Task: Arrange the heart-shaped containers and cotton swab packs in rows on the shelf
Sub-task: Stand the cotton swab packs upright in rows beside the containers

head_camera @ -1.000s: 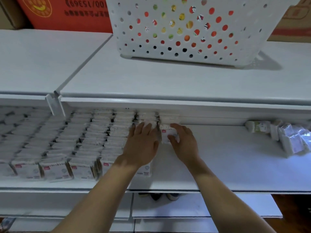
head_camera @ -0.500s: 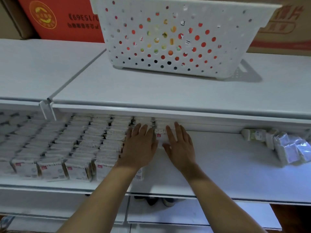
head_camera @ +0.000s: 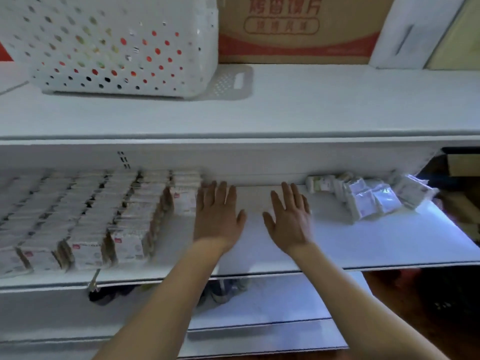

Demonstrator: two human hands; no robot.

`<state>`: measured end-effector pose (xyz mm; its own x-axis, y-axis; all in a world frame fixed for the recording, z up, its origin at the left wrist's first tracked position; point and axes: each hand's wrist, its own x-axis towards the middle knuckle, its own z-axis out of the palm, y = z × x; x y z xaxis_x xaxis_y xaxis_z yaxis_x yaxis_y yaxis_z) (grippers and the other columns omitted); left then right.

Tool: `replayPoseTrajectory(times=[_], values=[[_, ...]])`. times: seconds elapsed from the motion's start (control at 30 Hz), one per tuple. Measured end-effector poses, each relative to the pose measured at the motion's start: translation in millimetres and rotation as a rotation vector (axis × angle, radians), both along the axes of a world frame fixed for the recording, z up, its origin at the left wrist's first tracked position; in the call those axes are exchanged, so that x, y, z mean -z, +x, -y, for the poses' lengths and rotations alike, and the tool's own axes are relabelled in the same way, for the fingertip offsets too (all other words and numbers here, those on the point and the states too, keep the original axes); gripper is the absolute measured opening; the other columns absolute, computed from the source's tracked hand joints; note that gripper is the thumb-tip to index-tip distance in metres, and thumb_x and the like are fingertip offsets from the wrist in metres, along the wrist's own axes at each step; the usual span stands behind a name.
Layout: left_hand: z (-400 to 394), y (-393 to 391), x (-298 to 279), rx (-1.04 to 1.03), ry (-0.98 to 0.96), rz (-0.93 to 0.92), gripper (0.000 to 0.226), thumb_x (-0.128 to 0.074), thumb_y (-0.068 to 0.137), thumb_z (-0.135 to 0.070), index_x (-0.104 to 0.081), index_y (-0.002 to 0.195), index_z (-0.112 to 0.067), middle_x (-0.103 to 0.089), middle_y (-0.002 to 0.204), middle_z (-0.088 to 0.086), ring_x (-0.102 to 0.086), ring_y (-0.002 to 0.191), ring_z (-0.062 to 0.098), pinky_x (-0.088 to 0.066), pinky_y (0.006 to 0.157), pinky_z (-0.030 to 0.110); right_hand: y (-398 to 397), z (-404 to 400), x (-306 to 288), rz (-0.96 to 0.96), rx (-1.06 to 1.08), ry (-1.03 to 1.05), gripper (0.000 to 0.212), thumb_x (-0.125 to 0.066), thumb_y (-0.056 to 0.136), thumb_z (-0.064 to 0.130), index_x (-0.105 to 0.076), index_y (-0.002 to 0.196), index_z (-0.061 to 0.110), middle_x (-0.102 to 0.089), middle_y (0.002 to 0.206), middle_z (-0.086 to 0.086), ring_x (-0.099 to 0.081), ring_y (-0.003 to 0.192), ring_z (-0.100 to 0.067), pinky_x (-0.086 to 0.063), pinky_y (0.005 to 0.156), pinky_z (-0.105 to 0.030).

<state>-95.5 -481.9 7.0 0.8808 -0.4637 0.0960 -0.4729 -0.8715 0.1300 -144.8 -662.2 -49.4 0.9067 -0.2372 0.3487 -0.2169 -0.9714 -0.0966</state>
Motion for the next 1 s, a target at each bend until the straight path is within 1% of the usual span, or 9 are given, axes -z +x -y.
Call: replayPoseTrajectory(times=[0.17,0.23,0.37,0.5,0.57,0.63,0.73,0.87,1.0], values=[[57,-27,1,0.126,0.020,-0.025,0.065,-0.027,0.104,-0.049,-0.011,0.159,-0.017,-0.003,0.167,0.003,0.005,0.154,0.026,0.002,0.124,0.047,-58,52,-8,-0.080,0.189,0.050,0.060,-0.039,0.098,0.049,-0.045,0.146,0.015,-0.027,0.160,-0.016,-0.016,0.150,-0.036,-0.018,0.120,-0.049],[81,-41,3,0.168,-0.006,-0.056,0.065,-0.027,0.104,-0.049,-0.011,0.159,-0.017,-0.003,0.167,0.003,0.006,0.154,0.025,0.003,0.124,0.046,-86,76,-10,-0.034,0.259,0.029,0.060,-0.042,0.096,0.048,-0.049,0.143,0.012,-0.033,0.157,-0.019,-0.021,0.149,-0.037,-0.022,0.119,-0.049],[124,-72,3,0.236,-0.021,-0.104,0.066,-0.027,0.104,-0.050,-0.012,0.158,-0.017,-0.006,0.167,0.003,0.004,0.153,0.024,0.004,0.124,0.044,-122,132,-14,-0.115,0.418,0.110,0.065,-0.047,0.097,0.047,-0.036,0.150,0.011,-0.028,0.159,-0.020,-0.018,0.149,-0.036,-0.022,0.118,-0.048],[164,-88,7,0.259,-0.049,-0.091,0.064,-0.032,0.102,-0.049,-0.020,0.157,-0.017,-0.018,0.164,0.003,-0.008,0.151,0.024,-0.005,0.123,0.043,-133,189,-10,-0.089,0.497,0.126,0.060,-0.054,0.091,0.045,-0.042,0.138,0.009,-0.048,0.137,-0.017,-0.040,0.130,-0.035,-0.039,0.104,-0.045],[189,-91,8,0.256,-0.062,-0.088,0.064,-0.033,0.102,-0.049,-0.022,0.156,-0.017,-0.021,0.163,0.003,-0.012,0.150,0.024,-0.008,0.122,0.042,-132,219,-7,-0.087,0.499,0.126,0.053,-0.053,0.091,0.042,-0.044,0.133,0.011,-0.050,0.130,-0.013,-0.043,0.121,-0.032,-0.041,0.099,-0.042],[219,-94,9,0.248,-0.094,-0.076,0.063,-0.034,0.102,-0.047,-0.024,0.156,-0.016,-0.024,0.161,0.003,-0.015,0.149,0.024,-0.010,0.121,0.040,-128,253,-5,-0.067,0.500,0.118,0.051,-0.052,0.093,0.039,-0.041,0.135,0.013,-0.046,0.138,-0.013,-0.039,0.128,-0.032,-0.037,0.106,-0.041],[266,-100,11,0.224,-0.149,-0.067,0.061,-0.032,0.100,-0.047,-0.035,0.152,-0.015,-0.034,0.157,0.003,-0.025,0.144,0.023,-0.016,0.119,0.035,-119,308,-4,-0.048,0.484,0.128,0.068,-0.059,0.092,0.040,-0.032,0.147,0.012,-0.033,0.153,-0.020,-0.030,0.140,-0.036,-0.032,0.113,-0.045],[315,-106,14,0.191,-0.180,-0.074,0.067,-0.030,0.090,-0.048,-0.046,0.146,-0.015,-0.048,0.147,0.003,-0.039,0.137,0.023,-0.027,0.115,0.035,-105,366,-3,-0.071,0.473,0.262,0.070,-0.064,0.087,0.053,-0.034,0.144,0.024,-0.042,0.140,-0.015,-0.048,0.120,-0.035,-0.046,0.091,-0.042],[343,-105,9,0.157,-0.204,-0.080,0.053,-0.041,0.094,-0.043,-0.056,0.134,-0.011,-0.059,0.135,0.005,-0.050,0.126,0.026,-0.036,0.107,0.035,-95,389,-1,0.008,0.356,0.447,0.035,-0.057,0.094,0.031,-0.053,0.126,0.020,-0.052,0.115,-0.011,-0.058,0.096,-0.032,-0.044,0.074,-0.035]])
